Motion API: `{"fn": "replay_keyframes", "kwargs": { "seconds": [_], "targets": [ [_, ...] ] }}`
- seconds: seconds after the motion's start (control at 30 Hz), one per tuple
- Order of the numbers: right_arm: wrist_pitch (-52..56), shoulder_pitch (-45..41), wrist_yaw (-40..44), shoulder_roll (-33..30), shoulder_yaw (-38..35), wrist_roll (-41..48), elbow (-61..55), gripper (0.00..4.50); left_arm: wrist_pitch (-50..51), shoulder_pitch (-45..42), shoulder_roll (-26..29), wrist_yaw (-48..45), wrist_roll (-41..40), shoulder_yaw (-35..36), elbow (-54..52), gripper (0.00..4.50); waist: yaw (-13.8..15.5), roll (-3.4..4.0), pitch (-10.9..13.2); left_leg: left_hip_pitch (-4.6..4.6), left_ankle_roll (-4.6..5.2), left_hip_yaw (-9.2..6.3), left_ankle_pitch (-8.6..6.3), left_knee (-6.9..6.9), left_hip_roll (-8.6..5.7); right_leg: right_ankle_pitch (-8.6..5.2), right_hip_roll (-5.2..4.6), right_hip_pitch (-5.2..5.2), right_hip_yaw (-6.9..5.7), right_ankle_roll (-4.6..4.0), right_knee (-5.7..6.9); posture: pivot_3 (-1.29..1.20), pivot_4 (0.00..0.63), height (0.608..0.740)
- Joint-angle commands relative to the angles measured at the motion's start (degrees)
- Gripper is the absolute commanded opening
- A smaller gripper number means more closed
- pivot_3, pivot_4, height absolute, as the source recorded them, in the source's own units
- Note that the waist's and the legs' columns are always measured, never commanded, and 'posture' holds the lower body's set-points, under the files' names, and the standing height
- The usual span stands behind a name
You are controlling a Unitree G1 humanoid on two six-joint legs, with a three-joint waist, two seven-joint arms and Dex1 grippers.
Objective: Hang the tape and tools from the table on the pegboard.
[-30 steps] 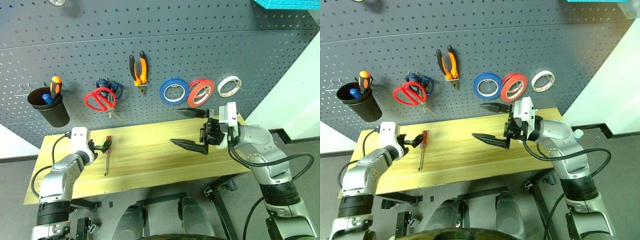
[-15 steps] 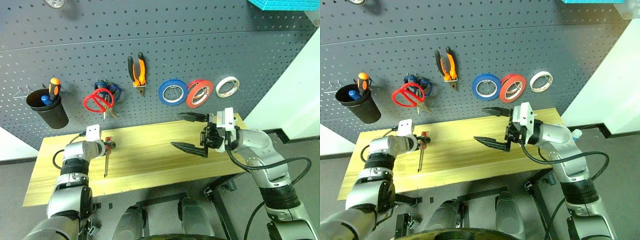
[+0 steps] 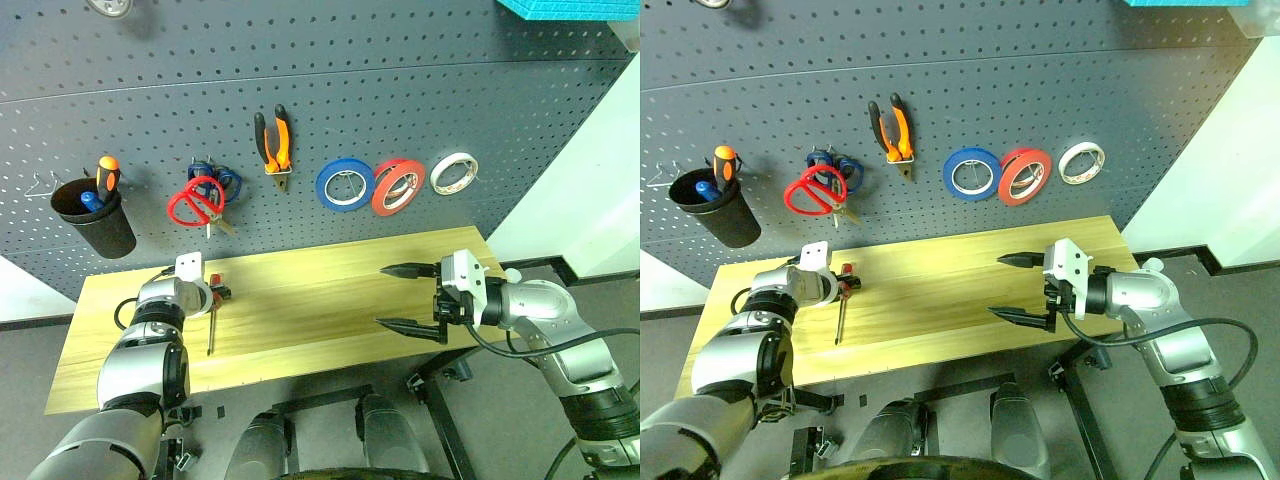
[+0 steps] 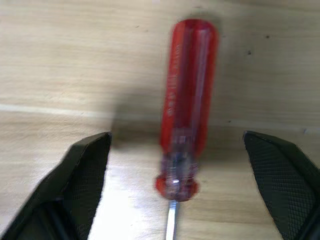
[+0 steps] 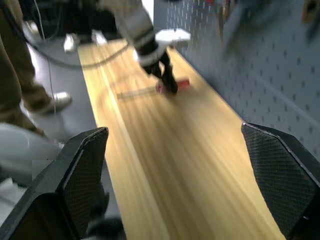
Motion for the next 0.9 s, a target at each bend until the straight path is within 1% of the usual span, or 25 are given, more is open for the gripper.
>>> {"fn": "replay_keyframes", "kwargs": {
  "seconds": [0.03, 0.17, 0.2, 0.27, 0.3, 0.43, 0.47, 0.57, 0.63, 0.7, 0.77, 0.9],
  "targets": [
    [-2.0, -0.1, 0.6, -0.2, -0.3, -0.6, -0.3, 4.5, -1.1, -1.6, 0.7, -0.5, 0.3, 0.2, 0.6, 3.24, 0.0, 0.0, 0.0, 0.0, 0.0, 0.0, 0.0, 0.0, 0.0, 0.0, 0.0, 0.0, 0.0, 0.0, 0.0, -0.15, 0.115, 0.74],
    [-2.4, -0.2, 0.7, 0.2, -0.5, -0.8, -0.1, 4.5, -1.1, -1.8, 0.9, 0.2, 0.5, 0.2, 1.2, 1.94, 0.2, -0.01, 0.0, -0.02, 0.0, 0.0, 0.0, 0.01, 0.0, 0.01, -0.01, 0.0, 0.0, 0.04, -0.02, -0.15, 0.115, 0.74],
    [-2.5, -0.3, 0.6, 0.2, -0.5, -0.8, 0.0, 4.5, -1.0, -1.8, 1.0, 0.4, 0.6, 0.2, 1.4, 1.52, 0.2, -0.01, 0.0, -0.02, 0.0, 0.0, 0.0, 0.01, 0.0, 0.01, -0.01, 0.0, 0.0, 0.04, -0.02, -0.15, 0.113, 0.74],
    [-2.9, -0.5, 0.6, 0.4, -0.5, -0.9, 0.2, 4.5, -1.0, -1.7, 1.1, 0.6, 0.6, 0.3, 1.7, 0.93, 0.2, -0.01, 0.0, -0.02, 0.0, 0.0, 0.0, 0.0, 0.0, 0.01, -0.01, 0.0, 0.0, 0.05, -0.01, -0.15, 0.114, 0.74],
    [-3.0, -0.5, 0.5, 0.4, -0.5, -1.0, 0.3, 4.5, -0.9, -1.7, 1.2, 0.7, 0.5, 0.5, 1.9, 0.85, 0.2, -0.01, 0.0, -0.02, 0.0, 0.0, 0.0, 0.0, 0.0, 0.01, -0.01, 0.0, 0.0, 0.05, -0.01, -0.15, 0.114, 0.74],
    [-3.2, -0.8, 0.5, 0.6, -0.5, -1.1, 0.6, 4.5, -0.6, -1.6, 1.4, 0.8, 0.3, 0.8, 2.1, 0.85, 0.2, -0.01, 0.0, -0.01, 0.0, 0.0, 0.0, 0.0, 0.0, 0.01, -0.01, 0.0, 0.0, 0.05, -0.01, -0.15, 0.112, 0.74],
    [-3.5, -0.9, 0.4, 0.7, -0.5, -1.3, 0.6, 4.5, -1.2, -1.1, 1.5, -0.9, 0.7, -0.2, 1.1, 0.85, 0.2, -0.01, 0.0, -0.01, 0.0, 0.0, 0.0, 0.0, 0.0, 0.01, -0.01, 0.01, 0.0, 0.05, -0.01, -0.15, 0.111, 0.74],
    [-4.4, -1.3, -0.3, 1.4, -0.6, -1.4, -0.1, 4.5, 0.4, 2.5, 2.3, -7.0, 0.4, -2.3, -7.1, 0.85, 0.0, -0.01, 0.0, -0.02, 0.0, 0.0, 0.0, 0.0, 0.0, 0.01, -0.01, 0.0, 0.0, 0.05, -0.02, -0.17, 0.108, 0.74],
    [-4.3, -1.5, -0.3, 1.7, -0.6, -1.2, -0.9, 4.5, 1.1, 9.5, 3.4, -12.2, -1.4, -3.2, -20.3, 0.85, -0.5, -0.01, 0.0, -0.01, -0.01, 0.01, 0.0, -0.05, 0.01, 0.02, -0.01, -0.03, 0.02, 0.04, -0.01, -0.17, 0.108, 0.74],
    [-3.9, -2.2, -0.7, 2.5, -1.1, 0.2, -1.6, 4.5, 3.6, 18.1, 5.7, -14.9, -2.5, -3.3, -34.4, 0.85, -1.2, -0.01, 0.0, -0.04, -0.03, 0.02, -0.01, -0.09, 0.02, 0.03, -0.02, -0.1, 0.03, 0.01, 0.0, -0.15, 0.113, 0.74],
    [-3.0, -3.6, -1.2, 3.6, -1.4, 1.8, -2.6, 4.5, 0.9, 27.0, 8.1, -17.8, -3.3, -2.4, -47.6, 0.85, -1.9, 0.0, 0.0, -0.03, -0.09, 0.03, -0.06, -0.1, 0.06, 0.1, -0.02, -0.13, 0.05, -0.12, 0.03, -0.13, 0.111, 0.74],
    [-1.4, -7.3, -1.3, 5.2, -1.0, 3.8, -3.5, 4.5, -3.6, 40.8, 10.1, -25.8, -10.0, 3.8, -66.8, 0.85, -1.1, 0.0, 0.1, -0.04, -0.12, 0.07, -0.1, -0.09, 0.12, 0.08, 0.01, -0.16, 0.07, -0.26, 0.02, -0.11, 0.109, 0.74]
  ]
}}
